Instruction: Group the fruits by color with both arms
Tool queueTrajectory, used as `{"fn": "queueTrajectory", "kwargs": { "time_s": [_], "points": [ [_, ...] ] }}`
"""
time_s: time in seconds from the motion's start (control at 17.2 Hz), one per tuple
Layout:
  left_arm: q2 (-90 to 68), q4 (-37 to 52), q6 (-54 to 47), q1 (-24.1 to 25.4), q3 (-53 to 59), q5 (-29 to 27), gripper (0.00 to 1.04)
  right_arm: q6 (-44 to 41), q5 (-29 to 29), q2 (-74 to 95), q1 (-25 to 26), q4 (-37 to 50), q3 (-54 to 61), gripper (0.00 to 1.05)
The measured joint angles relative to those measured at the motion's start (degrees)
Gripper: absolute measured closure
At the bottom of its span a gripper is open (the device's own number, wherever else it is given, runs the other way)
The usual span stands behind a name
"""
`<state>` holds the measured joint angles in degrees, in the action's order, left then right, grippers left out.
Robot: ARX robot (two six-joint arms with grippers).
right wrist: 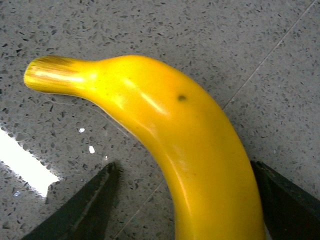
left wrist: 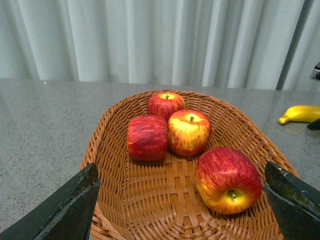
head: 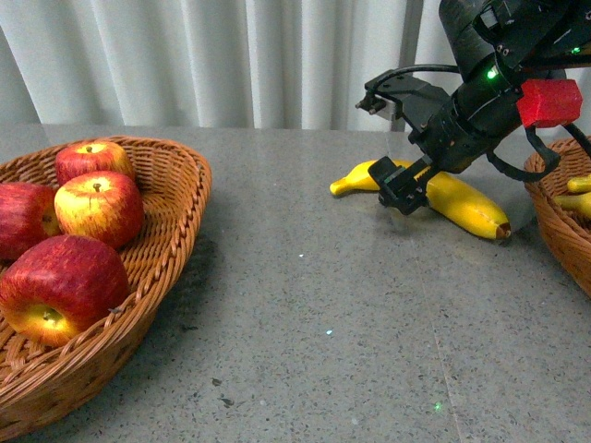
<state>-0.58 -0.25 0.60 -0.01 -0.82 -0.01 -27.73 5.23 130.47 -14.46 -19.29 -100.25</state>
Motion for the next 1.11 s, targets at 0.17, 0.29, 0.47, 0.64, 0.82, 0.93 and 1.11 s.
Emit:
{"fn": "queueTrajectory", "kwargs": {
  "time_s": [0.17, 0.29, 0.47, 0.64, 0.82, 0.93, 1.11],
  "points": [
    [0.0, 0.0, 0.0, 0.0, 0.0, 0.0, 0.07, -0.02, -0.04, 0.02, -0.5, 0.11, 0.07, 0.47],
    [0.0, 0.0, 0.0, 0.0, 0.0, -0.02, 0.07, 0.72, 0.44, 0.02, -0.5, 1.11, 0.28, 0.65],
    [0.0, 0.0, 0.0, 0.0, 0.0, 0.0, 0.07, 7.56, 6.62, -1.22, 0.33, 5.14, 0.76, 0.68],
    [0.0, 0.0, 0.0, 0.0, 0.0, 0.0, 0.07, 19.52, 17.22, -8.66, 3.96, 15.02, 5.42, 0.68],
    [0.0, 0.0, 0.0, 0.0, 0.0, 0.0, 0.07, 32.3, 24.52, -17.94, 12.11, 26.12, 14.1, 0.69],
    [0.0, 0.0, 0.0, 0.0, 0.0, 0.0, 0.07, 34.86, 26.45, -21.55, 18.49, 28.65, 20.31, 0.69],
    [0.0, 0.0, 0.0, 0.0, 0.0, 0.0, 0.07, 30.86, 28.65, -26.77, 28.81, 26.12, 29.53, 0.69]
  ]
}}
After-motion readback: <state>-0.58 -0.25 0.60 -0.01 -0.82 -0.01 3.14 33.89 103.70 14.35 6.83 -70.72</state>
